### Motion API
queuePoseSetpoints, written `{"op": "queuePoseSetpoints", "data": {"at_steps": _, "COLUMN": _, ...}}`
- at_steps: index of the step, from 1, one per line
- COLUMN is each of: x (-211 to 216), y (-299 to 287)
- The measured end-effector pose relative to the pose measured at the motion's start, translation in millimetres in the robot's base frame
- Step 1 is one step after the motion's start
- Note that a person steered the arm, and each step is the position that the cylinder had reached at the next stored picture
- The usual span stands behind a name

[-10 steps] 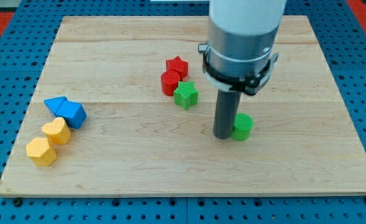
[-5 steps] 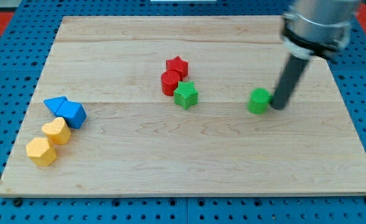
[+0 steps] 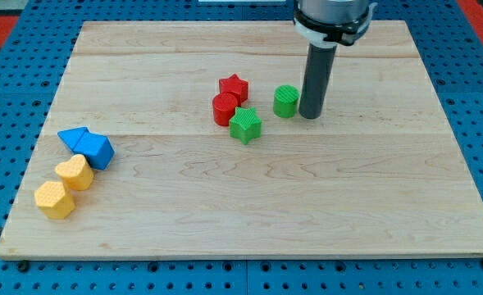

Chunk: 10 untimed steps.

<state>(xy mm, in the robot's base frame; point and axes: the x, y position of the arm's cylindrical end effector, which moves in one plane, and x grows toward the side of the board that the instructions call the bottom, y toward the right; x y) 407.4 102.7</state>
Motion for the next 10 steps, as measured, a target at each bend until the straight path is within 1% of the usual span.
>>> {"op": "queuePoseSetpoints", "data": {"at_steps": 1, "x": -11, "y": 3}}
{"op": "queuePoseSetpoints", "data": {"at_steps": 2, "x": -24, "y": -8}}
{"op": "queuePoseSetpoints", "data": {"at_steps": 3, "x": -29, "y": -53}}
{"op": "queuePoseSetpoints", "data": {"at_steps": 4, "x": 67, "y": -21}}
{"op": "queuePoseSetpoints", "data": {"at_steps": 5, "x": 137, "y": -105}}
{"op": "queuePoseSetpoints", "data": {"at_steps": 6, "x": 153, "y": -203}}
{"op": "queuePoseSetpoints", "data": {"at_steps": 7, "x": 204, "y": -204}}
{"op": "queuePoseSetpoints", "data": {"at_steps": 8, "x": 203, "y": -253}}
{"op": "queuePoseSetpoints", "data": {"at_steps": 9, "x": 174, "y": -299}}
{"op": "queuePoseSetpoints", "data": {"at_steps": 10, "x": 172, "y": -328}}
